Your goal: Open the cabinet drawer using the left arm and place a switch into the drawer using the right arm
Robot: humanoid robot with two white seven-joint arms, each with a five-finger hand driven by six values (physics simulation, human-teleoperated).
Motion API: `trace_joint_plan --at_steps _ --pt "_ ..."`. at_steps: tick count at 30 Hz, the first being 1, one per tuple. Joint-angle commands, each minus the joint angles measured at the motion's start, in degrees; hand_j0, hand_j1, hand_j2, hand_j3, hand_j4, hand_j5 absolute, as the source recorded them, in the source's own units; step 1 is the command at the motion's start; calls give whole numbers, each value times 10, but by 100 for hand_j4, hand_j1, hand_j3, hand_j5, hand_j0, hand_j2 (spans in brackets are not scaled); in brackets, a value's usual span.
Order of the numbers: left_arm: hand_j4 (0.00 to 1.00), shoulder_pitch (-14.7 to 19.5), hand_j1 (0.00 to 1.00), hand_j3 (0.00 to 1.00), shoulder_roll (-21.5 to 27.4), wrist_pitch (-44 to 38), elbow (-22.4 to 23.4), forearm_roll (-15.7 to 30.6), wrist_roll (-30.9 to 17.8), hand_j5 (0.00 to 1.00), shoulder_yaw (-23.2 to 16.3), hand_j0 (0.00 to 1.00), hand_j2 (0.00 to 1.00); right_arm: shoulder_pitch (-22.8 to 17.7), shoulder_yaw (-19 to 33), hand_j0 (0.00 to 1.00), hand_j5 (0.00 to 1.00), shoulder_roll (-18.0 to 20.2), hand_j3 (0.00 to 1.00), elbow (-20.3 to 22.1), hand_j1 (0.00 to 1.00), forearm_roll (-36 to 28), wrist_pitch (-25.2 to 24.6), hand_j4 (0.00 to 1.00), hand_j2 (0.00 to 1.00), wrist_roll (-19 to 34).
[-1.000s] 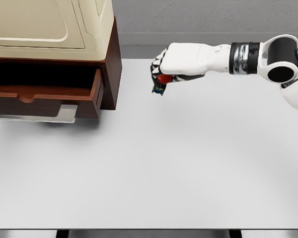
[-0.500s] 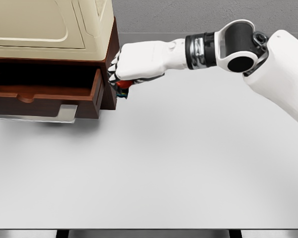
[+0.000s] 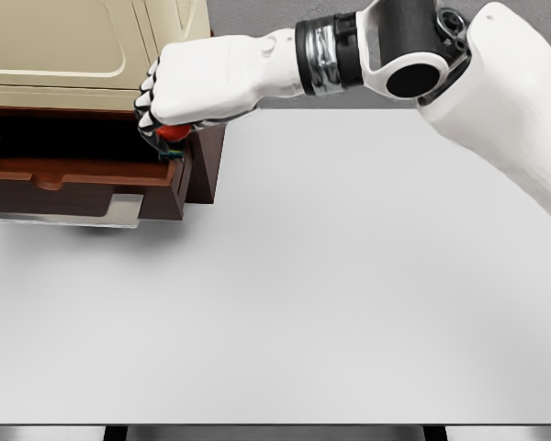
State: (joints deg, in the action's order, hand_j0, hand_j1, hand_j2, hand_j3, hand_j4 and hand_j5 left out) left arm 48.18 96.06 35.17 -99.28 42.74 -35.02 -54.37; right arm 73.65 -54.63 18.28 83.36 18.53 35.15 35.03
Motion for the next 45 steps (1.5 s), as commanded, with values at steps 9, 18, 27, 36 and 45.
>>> trace_joint_plan --at_steps 9,18,27,36,45 --pt "100 0 100 100 0 -2 1 4 0 100 -5 100 100 39 -30 45 45 -124 45 -167 45 -1 -2 45 45 0" --pt "100 0 100 100 0 -2 0 2 0 100 -5 100 100 53 -48 46 46 -183 46 -280 46 8 -2 46 46 0" --pt "100 0 100 100 0 -2 0 -4 0 100 -5 100 100 62 -64 100 100 -183 100 -319 100 71 -2 100 100 0" --pt "100 0 100 100 0 -2 -1 -5 0 100 -6 100 100 61 -79 100 100 -164 100 -49 100 63 -2 100 100 0" --pt "100 4 100 100 -29 -2 -6 -5 0 100 0 100 100 -159 195 100 100 250 100 160 100 28 -2 100 100 0"
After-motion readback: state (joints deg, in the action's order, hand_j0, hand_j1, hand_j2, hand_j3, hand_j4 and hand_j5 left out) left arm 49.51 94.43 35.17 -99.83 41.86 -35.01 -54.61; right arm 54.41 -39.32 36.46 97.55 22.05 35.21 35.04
